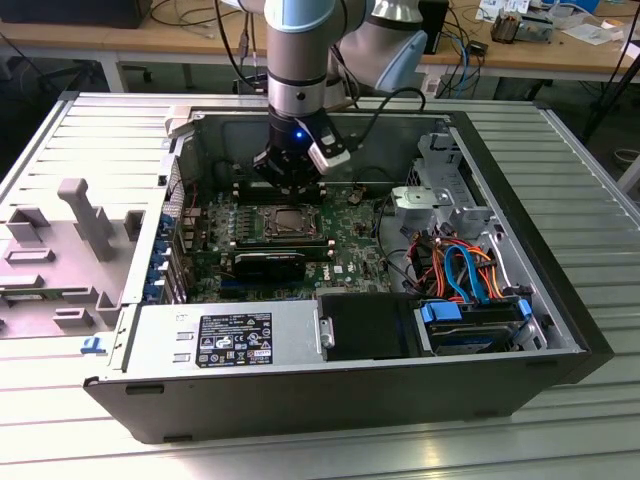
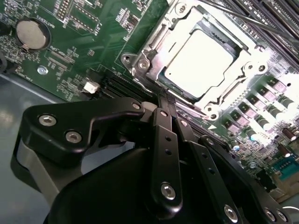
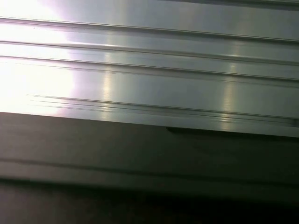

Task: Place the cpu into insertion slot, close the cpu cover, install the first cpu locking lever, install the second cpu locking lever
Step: 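Install the first cpu locking lever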

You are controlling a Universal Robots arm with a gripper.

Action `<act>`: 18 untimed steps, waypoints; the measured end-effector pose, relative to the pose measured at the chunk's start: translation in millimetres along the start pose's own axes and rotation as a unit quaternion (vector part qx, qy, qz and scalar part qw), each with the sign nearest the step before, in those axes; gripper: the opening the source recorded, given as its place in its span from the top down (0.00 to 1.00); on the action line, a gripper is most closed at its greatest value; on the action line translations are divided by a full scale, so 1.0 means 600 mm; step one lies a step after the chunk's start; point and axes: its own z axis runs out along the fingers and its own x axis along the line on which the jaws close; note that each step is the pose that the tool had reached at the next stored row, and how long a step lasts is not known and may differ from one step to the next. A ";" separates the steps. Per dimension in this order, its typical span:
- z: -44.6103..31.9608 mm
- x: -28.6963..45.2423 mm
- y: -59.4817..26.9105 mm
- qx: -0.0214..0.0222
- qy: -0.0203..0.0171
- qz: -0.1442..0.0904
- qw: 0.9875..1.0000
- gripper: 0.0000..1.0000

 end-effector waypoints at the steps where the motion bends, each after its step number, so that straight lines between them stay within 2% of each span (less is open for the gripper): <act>1: 0.000 -0.003 0.000 0.000 0.000 0.000 1.000 0.89; 6: 0.002 -0.014 -0.001 0.000 0.000 0.000 1.000 0.89; 11: 0.005 -0.017 -0.001 0.000 -0.001 0.000 1.000 0.89; 15: 0.005 -0.019 -0.001 0.001 0.000 0.000 1.000 0.89; 18: 0.001 -0.019 -0.001 0.000 0.000 0.000 1.000 0.89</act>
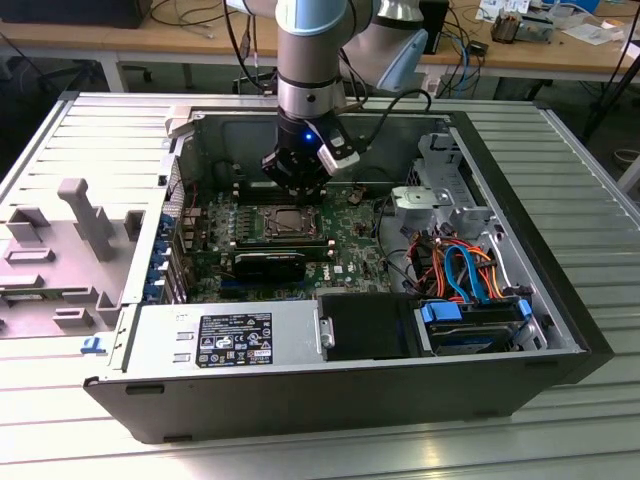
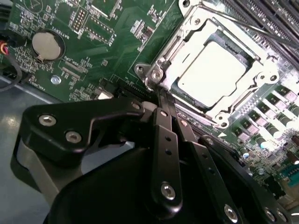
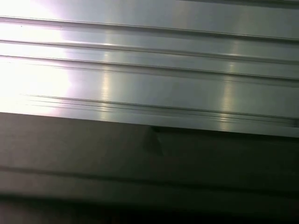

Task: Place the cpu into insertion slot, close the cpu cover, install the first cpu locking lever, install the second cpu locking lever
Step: 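Install the first cpu locking lever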

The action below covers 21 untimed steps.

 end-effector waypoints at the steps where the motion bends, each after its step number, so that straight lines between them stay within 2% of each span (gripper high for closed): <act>1: -0.006 0.000 0.000 0.000 0.000 0.000 1.000 0.89; 2: -0.015 0.000 0.000 0.000 0.000 0.000 1.000 0.89; 3: -0.019 0.000 -0.001 0.000 0.000 0.000 1.000 0.89; 6: -0.020 0.001 -0.010 0.000 0.000 0.000 1.000 0.89; 10: -0.020 0.003 -0.044 0.000 0.001 0.000 1.000 0.89; 12: -0.019 0.004 -0.056 0.000 0.001 0.000 1.000 0.89; 13: -0.019 0.005 -0.068 0.000 0.001 0.000 1.000 0.89; 16: -0.019 0.007 -0.087 0.000 0.001 0.000 1.000 0.89; 19: -0.021 0.007 -0.094 0.000 0.001 0.000 1.000 0.89; 20: -0.025 0.007 -0.094 0.000 0.001 0.000 1.000 0.89; 21: -0.036 0.007 -0.094 0.000 0.001 0.000 1.000 0.89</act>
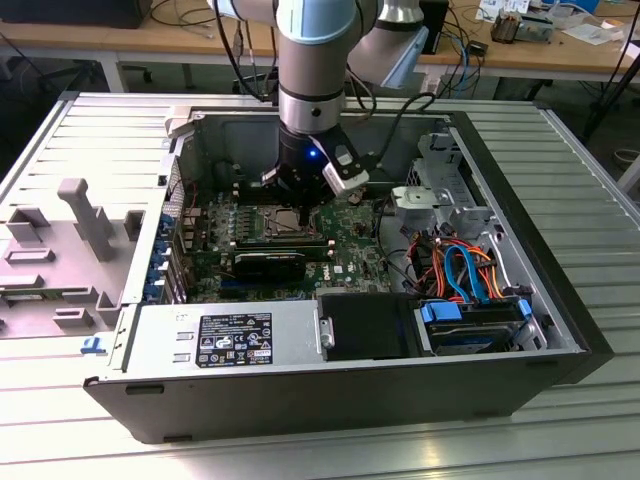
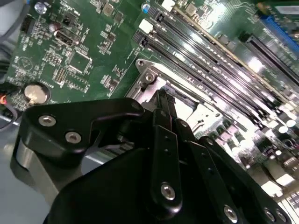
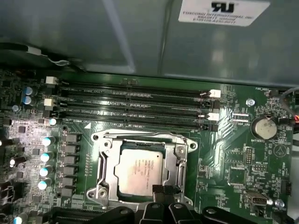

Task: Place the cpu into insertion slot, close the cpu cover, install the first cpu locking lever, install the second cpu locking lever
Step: 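Install the first cpu locking lever, then install the second cpu locking lever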

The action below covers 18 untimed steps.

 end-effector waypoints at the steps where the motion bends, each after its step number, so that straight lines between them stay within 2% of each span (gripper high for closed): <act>1: -0.012 0.000 0.000 0.000 0.000 0.000 1.000 0.89; 4: -0.029 0.000 0.000 -0.001 0.000 0.000 1.000 0.89; 6: -0.030 0.000 0.000 -0.002 0.000 0.000 1.000 0.89; 18: -0.030 0.000 0.000 -0.002 0.000 0.000 1.000 0.89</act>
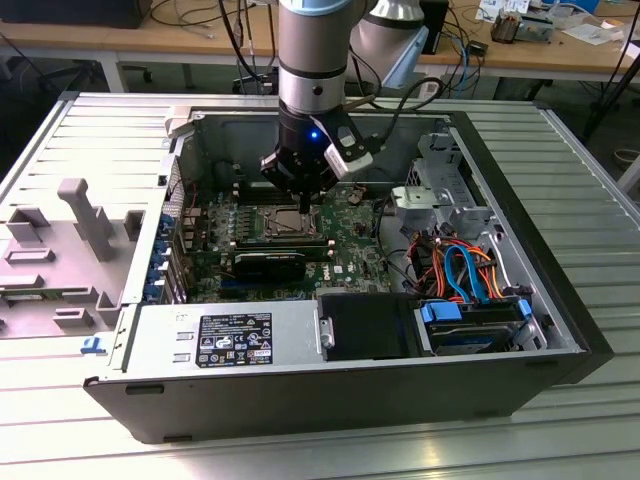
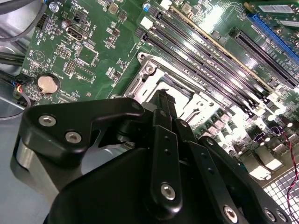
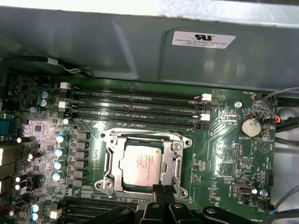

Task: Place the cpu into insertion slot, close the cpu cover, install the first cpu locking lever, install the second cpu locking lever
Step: 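Install the second cpu locking lever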

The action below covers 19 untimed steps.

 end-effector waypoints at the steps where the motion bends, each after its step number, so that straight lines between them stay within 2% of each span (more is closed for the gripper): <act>1: 0.000 0.000 -0.001 0.000 0.000 0.000 1.000 0.89; 3: 0.000 0.000 -0.005 0.000 0.000 0.000 1.000 0.89; 5: 0.002 -0.006 -0.014 0.000 0.001 0.000 1.000 0.89; 10: 0.003 -0.006 -0.039 0.000 0.001 0.000 1.000 0.89; 12: 0.006 -0.006 -0.045 0.000 0.001 0.000 1.000 0.89; 19: 0.027 -0.007 -0.048 0.000 0.001 0.000 1.000 0.89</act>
